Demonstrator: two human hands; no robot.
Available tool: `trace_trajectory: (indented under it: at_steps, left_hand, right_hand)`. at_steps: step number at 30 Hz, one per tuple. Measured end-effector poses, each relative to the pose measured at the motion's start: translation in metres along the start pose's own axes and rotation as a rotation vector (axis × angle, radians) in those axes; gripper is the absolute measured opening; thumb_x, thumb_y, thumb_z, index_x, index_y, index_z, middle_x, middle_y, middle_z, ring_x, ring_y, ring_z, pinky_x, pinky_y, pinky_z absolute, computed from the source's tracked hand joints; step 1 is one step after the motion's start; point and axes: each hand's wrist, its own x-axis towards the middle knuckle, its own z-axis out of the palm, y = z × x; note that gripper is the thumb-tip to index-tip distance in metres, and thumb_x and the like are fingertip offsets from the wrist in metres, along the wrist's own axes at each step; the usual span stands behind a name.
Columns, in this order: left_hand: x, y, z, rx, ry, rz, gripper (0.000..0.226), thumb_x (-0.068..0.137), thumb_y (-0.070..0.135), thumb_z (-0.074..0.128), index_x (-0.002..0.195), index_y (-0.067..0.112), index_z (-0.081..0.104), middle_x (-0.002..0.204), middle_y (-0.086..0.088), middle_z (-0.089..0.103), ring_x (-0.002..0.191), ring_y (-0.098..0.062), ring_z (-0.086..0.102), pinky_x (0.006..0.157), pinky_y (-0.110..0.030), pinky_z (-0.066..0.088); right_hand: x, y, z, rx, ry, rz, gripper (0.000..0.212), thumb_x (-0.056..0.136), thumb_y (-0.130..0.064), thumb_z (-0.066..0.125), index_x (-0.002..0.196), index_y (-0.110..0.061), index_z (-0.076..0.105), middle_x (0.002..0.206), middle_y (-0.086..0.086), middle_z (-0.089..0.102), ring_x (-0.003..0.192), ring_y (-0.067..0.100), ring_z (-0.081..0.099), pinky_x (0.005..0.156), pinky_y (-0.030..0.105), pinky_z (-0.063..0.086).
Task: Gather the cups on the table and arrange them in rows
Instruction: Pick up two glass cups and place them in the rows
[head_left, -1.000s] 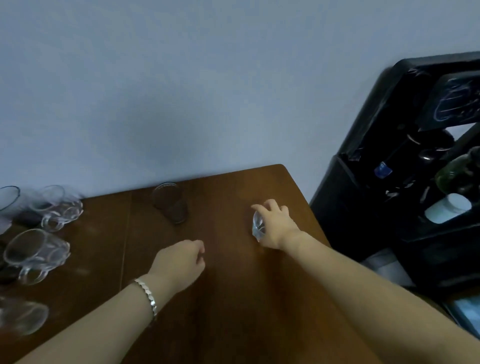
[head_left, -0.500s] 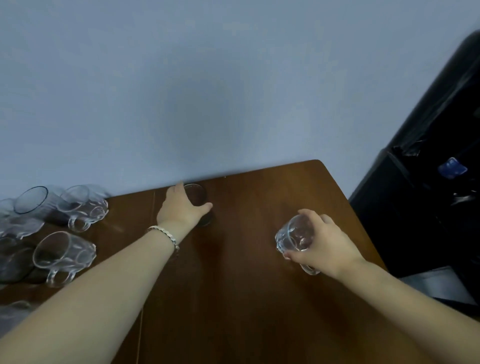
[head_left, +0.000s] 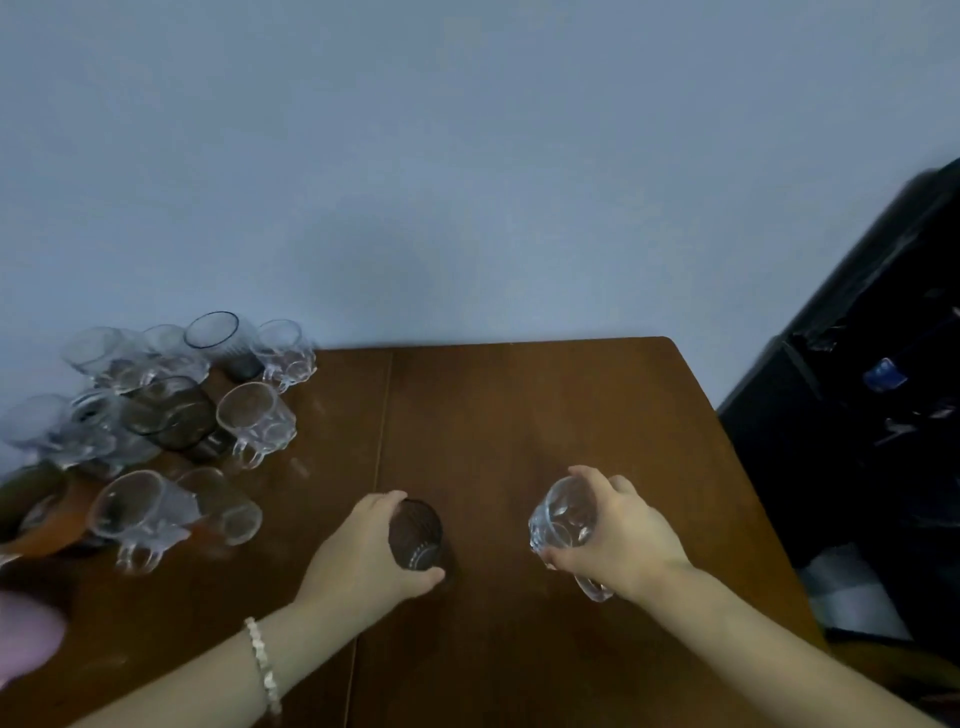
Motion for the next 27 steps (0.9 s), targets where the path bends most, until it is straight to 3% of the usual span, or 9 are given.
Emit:
trace_trajectory:
  at_steps: [6, 12, 15, 20, 27]
  left_hand:
    - [-0.080, -0.094, -0.036, -0.125, 0.040, -0.107, 0.096, 0.065, 0.042, 0.083, 0.144, 0.022, 0.032, 0.142, 0.006, 0.044, 0.123, -0.014, 0.050, 0.103, -0.032, 0.046]
    - [-0.124, -0.205, -0.081, -0.087, 0.060, -0.085, 0.090, 0.066, 0.038, 0.082, 0.141, 0.025, 0.033, 0.143, 0.007, 0.042, 0.127, -0.015, 0.048, 0.106, -0.031, 0.043]
    - [-0.122, -0.249, -0.099, -0.014, 0.107, -0.039, 0.085, 0.069, 0.037, 0.080, 0.140, 0.021, 0.035, 0.142, 0.004, 0.042, 0.131, -0.017, 0.041, 0.106, -0.031, 0.040]
    - [-0.086, -0.282, -0.127, 0.143, 0.091, 0.021, 0.081, 0.077, 0.032, 0.073, 0.144, 0.017, 0.031, 0.145, -0.003, 0.037, 0.135, -0.024, 0.033, 0.107, -0.037, 0.040]
    - [-0.049, -0.294, -0.133, 0.169, 0.012, 0.053, 0.082, 0.078, 0.023, 0.074, 0.145, 0.015, 0.028, 0.145, -0.005, 0.035, 0.135, -0.028, 0.031, 0.108, -0.039, 0.039]
  right_hand:
    - [-0.053, -0.080, 0.046, -0.124, -0.083, -0.095, 0.091, 0.068, -0.050, 0.075, 0.142, -0.036, 0.024, 0.131, -0.004, 0.044, 0.108, 0.020, 0.060, 0.083, 0.029, 0.056]
    - [-0.099, -0.164, 0.113, -0.072, -0.089, -0.084, 0.089, 0.067, -0.049, 0.074, 0.140, -0.037, 0.026, 0.128, -0.004, 0.046, 0.102, 0.018, 0.062, 0.080, 0.029, 0.057]
    - [-0.115, -0.202, 0.144, -0.038, -0.085, -0.065, 0.086, 0.068, -0.048, 0.075, 0.139, -0.038, 0.028, 0.126, -0.005, 0.046, 0.097, 0.015, 0.062, 0.073, 0.021, 0.052]
    - [-0.131, -0.245, 0.185, -0.033, -0.071, -0.018, 0.085, 0.068, -0.047, 0.074, 0.139, -0.038, 0.029, 0.124, -0.005, 0.047, 0.096, 0.016, 0.063, 0.073, 0.023, 0.052]
    - [-0.126, -0.279, 0.227, 0.020, -0.051, 0.076, 0.083, 0.073, -0.042, 0.073, 0.140, -0.034, 0.026, 0.129, 0.001, 0.044, 0.099, 0.021, 0.064, 0.077, 0.026, 0.054]
